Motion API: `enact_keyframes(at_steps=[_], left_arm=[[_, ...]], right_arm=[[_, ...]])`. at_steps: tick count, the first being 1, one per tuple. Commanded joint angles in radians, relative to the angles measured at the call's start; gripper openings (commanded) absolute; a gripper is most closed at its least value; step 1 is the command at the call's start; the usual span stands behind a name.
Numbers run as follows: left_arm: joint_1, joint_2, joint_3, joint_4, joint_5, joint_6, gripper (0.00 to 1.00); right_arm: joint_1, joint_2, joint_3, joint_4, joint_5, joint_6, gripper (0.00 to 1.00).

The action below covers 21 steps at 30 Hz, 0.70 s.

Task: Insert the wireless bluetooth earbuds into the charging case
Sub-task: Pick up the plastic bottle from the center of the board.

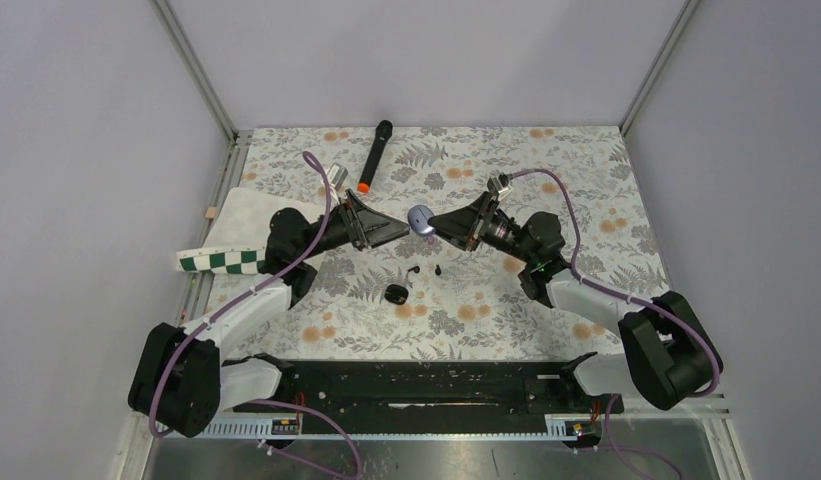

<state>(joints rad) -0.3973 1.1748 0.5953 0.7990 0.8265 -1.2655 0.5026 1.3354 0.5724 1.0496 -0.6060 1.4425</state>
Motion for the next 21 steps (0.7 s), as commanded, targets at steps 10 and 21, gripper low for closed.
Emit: enact_keyframes(at_steps=[10, 21], left_arm=[[-0.011, 0.030, 0.045, 0.102, 0.017, -0.035, 0.80], [-0.026, 0.040, 0.045, 0.106, 0.016, -0.035, 0.61]], right_arm=[[0.028, 0.040, 0.057, 0.115, -0.082, 0.012, 0.00], [0.050, 0.066, 0.051, 0.150, -0.066, 0.019, 0.00]])
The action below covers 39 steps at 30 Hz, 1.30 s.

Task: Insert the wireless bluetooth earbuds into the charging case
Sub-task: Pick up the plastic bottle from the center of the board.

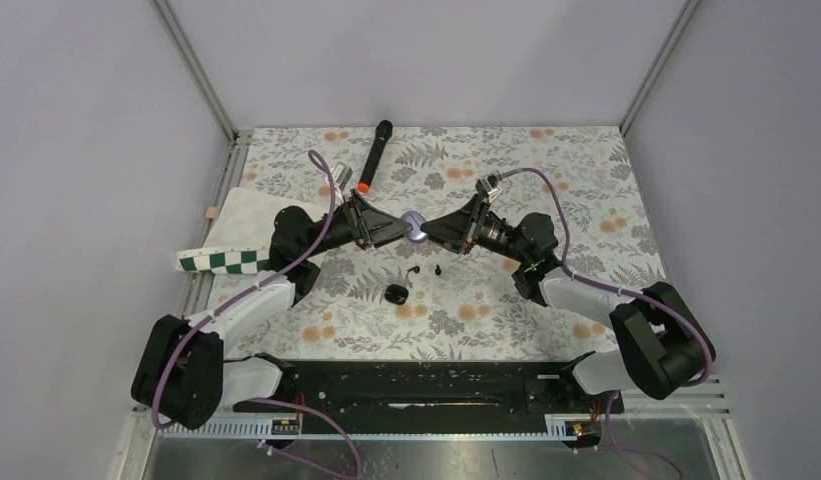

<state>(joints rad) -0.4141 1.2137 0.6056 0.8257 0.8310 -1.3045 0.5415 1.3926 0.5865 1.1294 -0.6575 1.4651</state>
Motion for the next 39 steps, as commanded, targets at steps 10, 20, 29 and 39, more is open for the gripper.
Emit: enact_keyframes(at_steps=[10, 20, 29, 39], left_arm=[[-0.016, 0.009, 0.036, 0.083, -0.007, -0.001, 0.25], [-0.014, 0.005, 0.026, 0.115, 0.027, 0.010, 0.00], [0.013, -0.021, 0.025, 0.133, 0.059, 0.014, 0.00], [0.026, -0.048, 0.008, 0.162, 0.087, 0.005, 0.00]], right_arm=[[0.031, -0.004, 0.043, 0.028, -0.032, -0.041, 0.00], [0.026, 0.122, 0.031, 0.367, -0.002, 0.204, 0.00], [0.021, 0.115, 0.039, 0.366, 0.001, 0.216, 0.08], [0.013, 0.122, 0.080, 0.369, 0.012, 0.288, 0.09]])
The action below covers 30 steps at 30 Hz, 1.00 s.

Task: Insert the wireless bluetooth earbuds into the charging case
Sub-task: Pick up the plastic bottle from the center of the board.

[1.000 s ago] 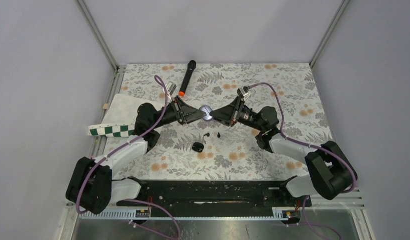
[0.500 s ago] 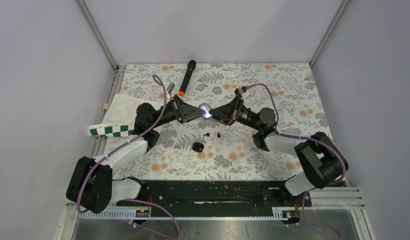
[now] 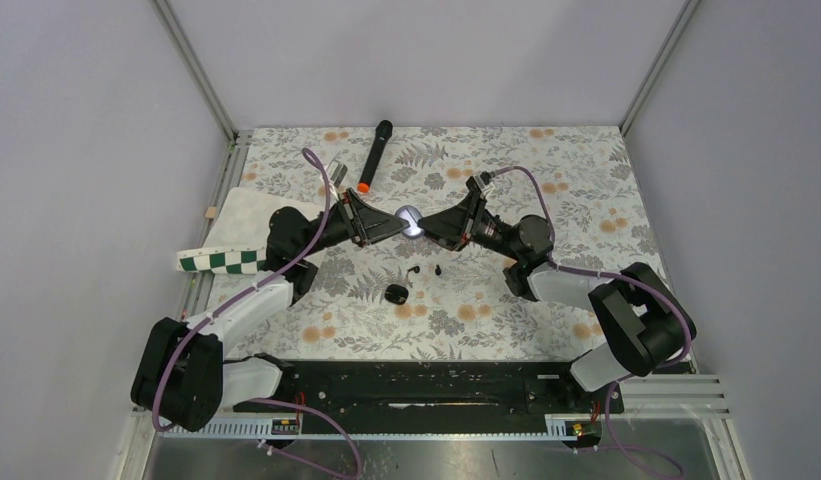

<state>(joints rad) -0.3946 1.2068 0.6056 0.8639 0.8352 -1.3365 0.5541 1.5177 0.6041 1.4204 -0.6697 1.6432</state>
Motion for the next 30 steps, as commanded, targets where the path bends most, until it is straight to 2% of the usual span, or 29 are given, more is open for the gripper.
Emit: enact_keyframes(at_steps=[1, 4, 12, 17, 19, 23, 26, 28, 30], left_arm=[[0.009, -0.041, 0.008, 0.132, 0.083, 0.032, 0.00], [0.011, -0.034, 0.005, 0.177, 0.087, 0.006, 0.00], [0.021, -0.030, 0.003, 0.340, 0.109, -0.085, 0.00], [0.030, -0.044, 0.004, 0.344, 0.111, -0.102, 0.00], [0.030, -0.050, 0.003, 0.325, 0.109, -0.092, 0.00], [0.030, -0.064, 0.011, 0.229, 0.103, -0.041, 0.00], [0.030, -0.074, 0.039, 0.082, 0.103, 0.036, 0.00], [0.030, -0.088, 0.058, -0.035, 0.097, 0.097, 0.24], [0.030, -0.115, 0.087, -0.188, 0.079, 0.188, 0.52]], right_arm=[[0.000, -0.004, 0.071, 0.077, 0.021, 0.117, 0.10], [0.000, -0.003, 0.089, 0.078, 0.018, 0.146, 0.14], [0.000, 0.019, 0.107, 0.078, 0.030, 0.207, 0.17], [0.000, 0.031, 0.110, 0.078, 0.034, 0.203, 0.20], [0.000, 0.024, 0.116, 0.076, 0.028, 0.192, 0.17], [0.001, 0.007, 0.135, 0.039, -0.008, 0.146, 0.01], [0.003, -0.038, 0.139, -0.098, -0.043, 0.038, 0.00], [0.005, -0.092, 0.135, -0.265, -0.048, -0.077, 0.00], [0.006, -0.172, 0.133, -0.460, -0.034, -0.209, 0.00]])
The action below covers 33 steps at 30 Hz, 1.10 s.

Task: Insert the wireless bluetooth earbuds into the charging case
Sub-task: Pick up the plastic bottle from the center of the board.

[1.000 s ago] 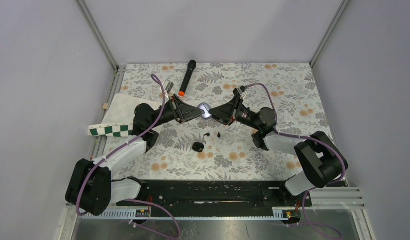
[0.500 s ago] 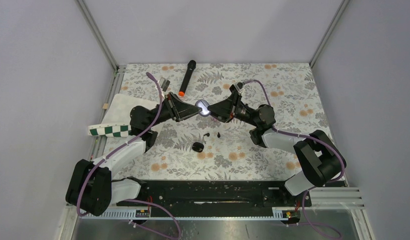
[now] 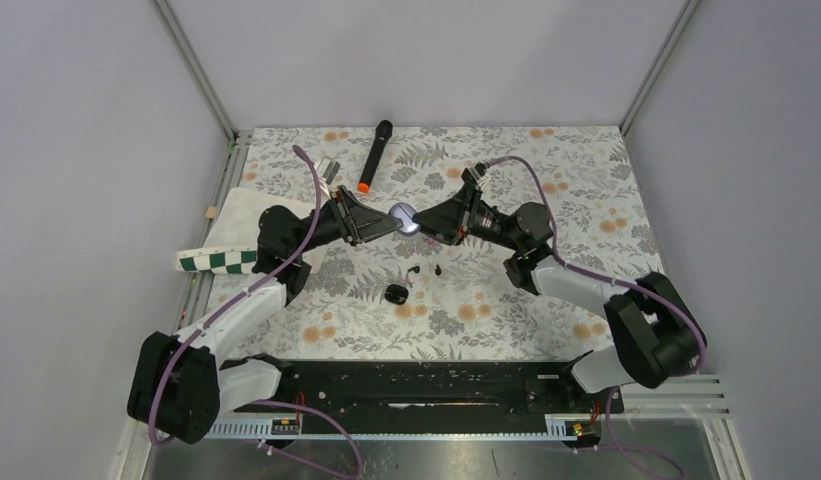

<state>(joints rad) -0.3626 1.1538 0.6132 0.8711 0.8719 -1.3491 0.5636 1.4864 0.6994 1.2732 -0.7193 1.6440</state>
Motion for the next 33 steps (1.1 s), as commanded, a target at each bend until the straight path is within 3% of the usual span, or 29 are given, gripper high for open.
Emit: enact_keyframes(at_steps=[1, 6, 10, 13, 16, 18, 23, 26, 33], left_arm=[[-0.002, -0.077, 0.100, -0.286, 0.026, 0.263, 0.61], [0.000, -0.156, 0.221, -0.714, -0.081, 0.556, 0.97], [0.002, -0.197, 0.314, -0.973, -0.190, 0.778, 0.99], [-0.014, -0.264, 0.328, -1.059, -0.348, 0.936, 0.99], [-0.146, -0.360, 0.266, -1.063, -0.633, 1.173, 0.99], [-0.242, -0.423, 0.210, -1.009, -0.803, 1.323, 0.99], [-0.369, -0.571, 0.004, -0.783, -0.862, 1.657, 0.99], [-0.466, -0.612, -0.092, -0.739, -0.906, 1.903, 0.99], [-0.620, -0.563, -0.215, -0.543, -1.139, 2.145, 0.99]], right_arm=[[-0.004, -0.175, 0.036, -0.407, 0.036, -0.270, 0.00], [-0.004, -0.287, 0.059, -0.711, 0.096, -0.459, 0.00], [-0.004, -0.313, 0.101, -0.888, 0.118, -0.497, 0.00], [-0.004, -0.328, 0.146, -1.046, 0.152, -0.479, 0.00], [-0.006, -0.323, 0.210, -1.199, 0.183, -0.428, 0.00], [-0.013, -0.304, 0.232, -1.205, 0.167, -0.351, 0.00], [-0.020, -0.229, 0.338, -1.309, 0.113, -0.302, 0.00], [-0.024, -0.186, 0.376, -1.330, 0.084, -0.282, 0.00], [-0.024, -0.135, 0.411, -1.320, 0.016, -0.255, 0.00]])
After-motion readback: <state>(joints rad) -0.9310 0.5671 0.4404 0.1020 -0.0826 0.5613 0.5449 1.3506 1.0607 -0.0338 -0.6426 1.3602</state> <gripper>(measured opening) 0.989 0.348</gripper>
